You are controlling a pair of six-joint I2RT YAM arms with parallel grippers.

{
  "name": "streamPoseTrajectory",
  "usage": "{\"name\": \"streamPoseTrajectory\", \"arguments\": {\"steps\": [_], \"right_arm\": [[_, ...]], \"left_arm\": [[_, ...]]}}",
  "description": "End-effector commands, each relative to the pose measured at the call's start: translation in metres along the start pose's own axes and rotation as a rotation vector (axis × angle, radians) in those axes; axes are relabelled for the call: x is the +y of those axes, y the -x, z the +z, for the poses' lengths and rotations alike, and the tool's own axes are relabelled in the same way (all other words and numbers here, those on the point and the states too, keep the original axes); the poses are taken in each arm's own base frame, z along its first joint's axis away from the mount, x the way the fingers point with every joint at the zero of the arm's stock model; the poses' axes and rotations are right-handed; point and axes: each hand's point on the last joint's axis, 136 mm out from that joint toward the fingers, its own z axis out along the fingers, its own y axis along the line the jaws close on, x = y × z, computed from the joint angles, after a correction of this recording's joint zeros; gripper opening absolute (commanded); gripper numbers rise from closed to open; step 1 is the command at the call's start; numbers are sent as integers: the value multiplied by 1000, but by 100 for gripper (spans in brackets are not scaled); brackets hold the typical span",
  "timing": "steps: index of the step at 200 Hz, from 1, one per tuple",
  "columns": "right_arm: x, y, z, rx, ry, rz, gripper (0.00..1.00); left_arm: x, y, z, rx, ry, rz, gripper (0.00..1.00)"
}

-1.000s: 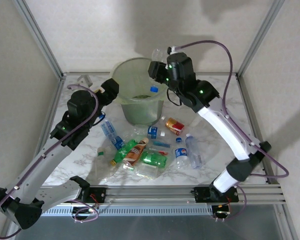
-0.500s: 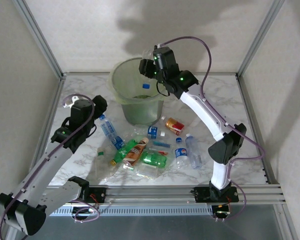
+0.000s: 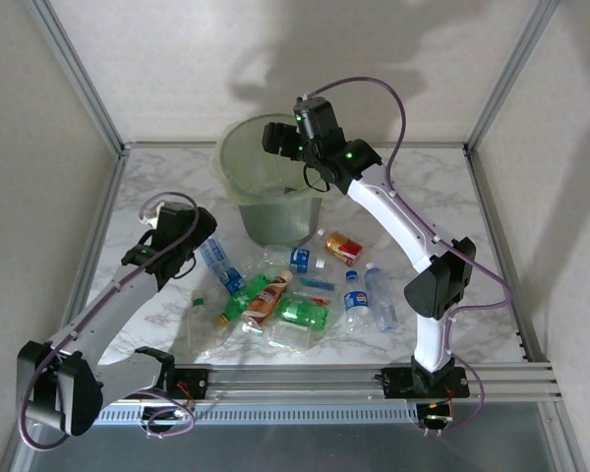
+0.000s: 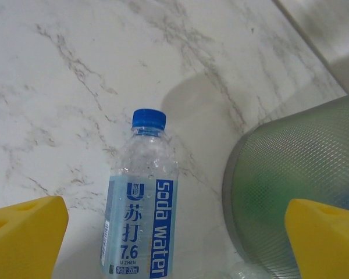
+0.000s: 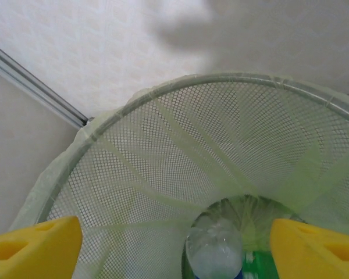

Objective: Put the plastic bottles in the bin

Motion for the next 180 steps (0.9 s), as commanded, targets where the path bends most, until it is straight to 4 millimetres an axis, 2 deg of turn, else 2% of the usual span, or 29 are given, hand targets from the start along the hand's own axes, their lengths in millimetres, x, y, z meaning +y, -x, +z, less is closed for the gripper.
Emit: {"name": "streamPoseTrajectory", "arguments": {"steps": [1,25,32,64,108,180], "right_arm": [[6,21,-24,-53,16,7,85],[8,29,-43,-80,36,13,85],[7,31,-51,-88,40,17,85],[-2,26,-87,-115,58,32,86],[-29,-3,-123,-109,48,73,86],[-76,-59,-144,-44,-43,119,86]], "left_arm": [[2,-6,9,21,-5,-32,96],[5,-13,17,41,3,-32,96],[6,-15,20,48,7,-31,99],[5,-27,34,91,9,-34,100],[9,-41,53,138,39,-36,95],[20,-56,76,177,104,-11,89]]}}
